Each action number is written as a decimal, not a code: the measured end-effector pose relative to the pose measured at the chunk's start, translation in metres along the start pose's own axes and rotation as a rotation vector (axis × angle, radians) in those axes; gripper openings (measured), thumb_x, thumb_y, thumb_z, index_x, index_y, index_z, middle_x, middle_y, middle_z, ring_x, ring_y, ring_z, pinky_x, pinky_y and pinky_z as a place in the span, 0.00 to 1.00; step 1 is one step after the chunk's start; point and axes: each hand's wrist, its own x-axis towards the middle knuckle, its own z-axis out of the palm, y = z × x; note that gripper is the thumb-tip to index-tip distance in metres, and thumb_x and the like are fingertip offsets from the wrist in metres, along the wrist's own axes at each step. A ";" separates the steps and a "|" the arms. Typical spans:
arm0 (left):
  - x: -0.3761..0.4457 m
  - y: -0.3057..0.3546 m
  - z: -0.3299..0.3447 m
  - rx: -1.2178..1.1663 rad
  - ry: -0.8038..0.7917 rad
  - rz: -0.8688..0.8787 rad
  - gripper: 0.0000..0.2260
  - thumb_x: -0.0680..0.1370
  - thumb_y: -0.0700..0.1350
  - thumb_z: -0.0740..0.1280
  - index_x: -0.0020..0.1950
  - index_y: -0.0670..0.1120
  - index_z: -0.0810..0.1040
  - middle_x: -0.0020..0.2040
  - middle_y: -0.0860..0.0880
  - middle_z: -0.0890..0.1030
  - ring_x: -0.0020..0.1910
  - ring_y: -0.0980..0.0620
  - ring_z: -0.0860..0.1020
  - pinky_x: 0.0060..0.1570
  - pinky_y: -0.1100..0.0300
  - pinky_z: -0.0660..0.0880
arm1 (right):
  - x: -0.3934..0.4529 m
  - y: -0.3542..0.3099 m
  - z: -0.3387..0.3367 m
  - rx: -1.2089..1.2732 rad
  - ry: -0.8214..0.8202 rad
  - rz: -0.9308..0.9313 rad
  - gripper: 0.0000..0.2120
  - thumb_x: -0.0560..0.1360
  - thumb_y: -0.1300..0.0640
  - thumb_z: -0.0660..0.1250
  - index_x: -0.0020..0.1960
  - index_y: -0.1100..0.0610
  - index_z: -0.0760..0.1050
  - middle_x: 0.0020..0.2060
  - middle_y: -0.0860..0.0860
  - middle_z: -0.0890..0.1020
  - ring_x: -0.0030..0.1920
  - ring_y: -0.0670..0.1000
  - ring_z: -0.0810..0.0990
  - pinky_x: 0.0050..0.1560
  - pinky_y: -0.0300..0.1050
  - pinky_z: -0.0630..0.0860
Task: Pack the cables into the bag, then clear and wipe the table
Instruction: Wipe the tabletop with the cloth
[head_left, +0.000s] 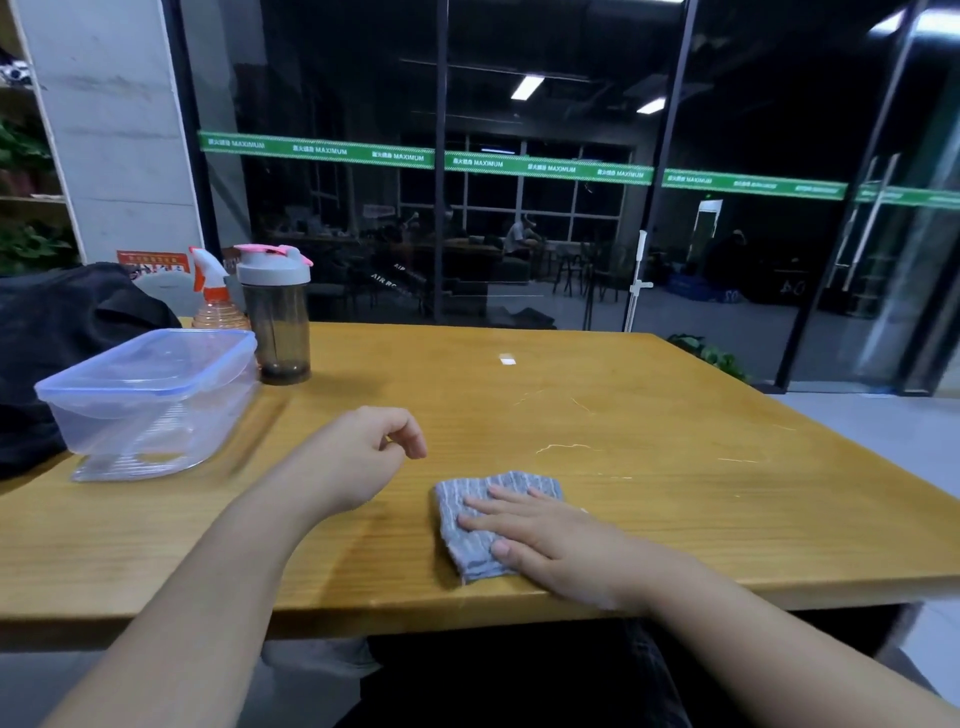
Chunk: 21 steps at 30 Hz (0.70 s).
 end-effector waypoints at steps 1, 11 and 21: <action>0.000 0.001 0.003 -0.007 -0.016 0.002 0.16 0.75 0.36 0.58 0.37 0.55 0.76 0.34 0.55 0.77 0.35 0.53 0.74 0.38 0.56 0.72 | -0.004 0.003 -0.001 -0.002 0.003 0.023 0.21 0.83 0.48 0.47 0.76 0.43 0.54 0.76 0.38 0.52 0.75 0.38 0.43 0.75 0.40 0.41; 0.007 0.002 0.024 0.043 -0.162 -0.006 0.14 0.76 0.42 0.58 0.38 0.58 0.77 0.33 0.52 0.77 0.29 0.54 0.70 0.33 0.58 0.70 | -0.045 0.043 -0.010 0.180 0.142 0.267 0.18 0.83 0.53 0.51 0.71 0.41 0.64 0.71 0.35 0.62 0.71 0.36 0.57 0.71 0.34 0.54; 0.021 0.016 0.036 0.104 -0.196 0.022 0.12 0.77 0.43 0.58 0.40 0.57 0.77 0.39 0.49 0.80 0.31 0.52 0.73 0.36 0.56 0.72 | -0.072 0.087 -0.013 0.465 0.747 0.599 0.14 0.83 0.53 0.50 0.44 0.57 0.68 0.38 0.52 0.72 0.38 0.50 0.70 0.38 0.45 0.64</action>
